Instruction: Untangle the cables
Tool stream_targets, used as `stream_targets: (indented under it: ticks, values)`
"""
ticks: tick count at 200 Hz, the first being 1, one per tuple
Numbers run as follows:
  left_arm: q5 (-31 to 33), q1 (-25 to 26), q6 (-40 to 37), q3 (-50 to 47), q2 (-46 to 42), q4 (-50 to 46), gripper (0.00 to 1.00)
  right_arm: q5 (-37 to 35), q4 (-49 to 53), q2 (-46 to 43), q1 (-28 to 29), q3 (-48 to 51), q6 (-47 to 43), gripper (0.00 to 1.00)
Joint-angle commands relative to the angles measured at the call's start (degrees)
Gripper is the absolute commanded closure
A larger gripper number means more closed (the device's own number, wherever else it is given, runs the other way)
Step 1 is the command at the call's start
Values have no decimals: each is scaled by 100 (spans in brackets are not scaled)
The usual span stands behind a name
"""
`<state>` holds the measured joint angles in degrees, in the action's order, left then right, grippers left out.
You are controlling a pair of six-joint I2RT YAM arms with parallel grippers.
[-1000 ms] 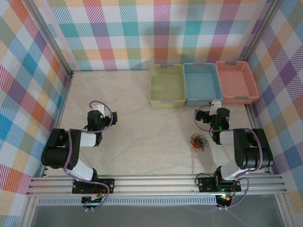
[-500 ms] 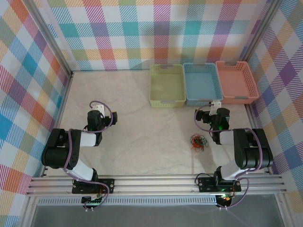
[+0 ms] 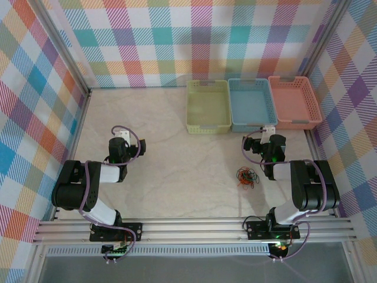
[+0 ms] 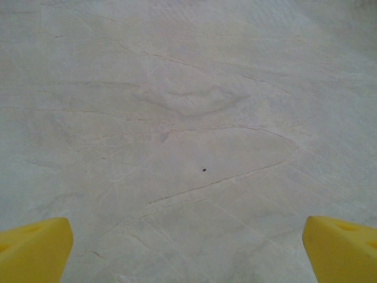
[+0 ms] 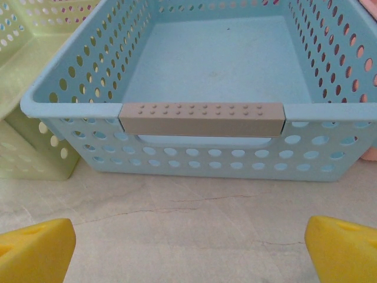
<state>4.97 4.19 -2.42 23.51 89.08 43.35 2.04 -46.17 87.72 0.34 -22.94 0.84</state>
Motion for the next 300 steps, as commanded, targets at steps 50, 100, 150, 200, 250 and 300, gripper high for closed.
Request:
stream_targets:
  ticks: [50, 100, 150, 200, 250, 300]
  values:
    - [1019, 577, 1623, 1165, -2916, -3475, 0, -21, 3321, -2325, 175, -1158, 431, 2]
    - [-269, 558, 2620, 3166, -3365, -7166, 0, -838, 5135, -2005, 109, -2844, 1185, 11]
    - [-2522, 591, 2427, 3853, -3581, -8907, 0, -1394, 7008, 387, -33, -5410, 1092, 23]
    - [-1588, 592, 1758, 3122, -4671, -9272, 0, -1462, 7785, 2090, -301, -7157, 1128, 28]
    - [-1707, 596, 1677, 2552, -4936, -8966, 0, -1687, 8147, 3213, -379, -8186, 1034, 36]
    - [-1726, 597, 1613, 2565, -4705, -9020, 0, -1927, 8238, 3832, -401, -8676, 827, 38]
